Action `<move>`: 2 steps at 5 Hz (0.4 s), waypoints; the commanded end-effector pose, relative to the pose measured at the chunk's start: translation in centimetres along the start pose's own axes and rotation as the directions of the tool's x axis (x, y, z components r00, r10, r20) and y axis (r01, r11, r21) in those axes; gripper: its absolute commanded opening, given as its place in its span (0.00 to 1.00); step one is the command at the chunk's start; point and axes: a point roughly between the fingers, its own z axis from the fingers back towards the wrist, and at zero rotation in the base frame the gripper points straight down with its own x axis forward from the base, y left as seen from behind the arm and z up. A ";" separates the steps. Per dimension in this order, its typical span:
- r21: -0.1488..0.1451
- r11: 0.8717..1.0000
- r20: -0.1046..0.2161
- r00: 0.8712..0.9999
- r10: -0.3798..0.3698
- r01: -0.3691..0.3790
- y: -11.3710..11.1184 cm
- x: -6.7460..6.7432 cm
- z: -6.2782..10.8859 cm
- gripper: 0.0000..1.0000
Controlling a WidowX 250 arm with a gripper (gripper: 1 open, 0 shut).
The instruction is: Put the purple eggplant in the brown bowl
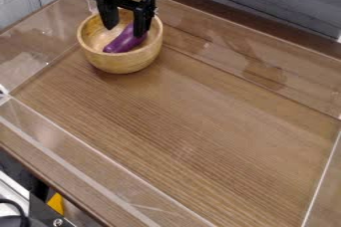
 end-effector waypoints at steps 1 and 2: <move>0.015 0.999 0.075 0.997 0.028 -0.029 -0.2 0.7 3.3 1.00; 0.007 1.000 0.073 0.997 0.025 -0.025 -0.2 0.5 3.8 1.00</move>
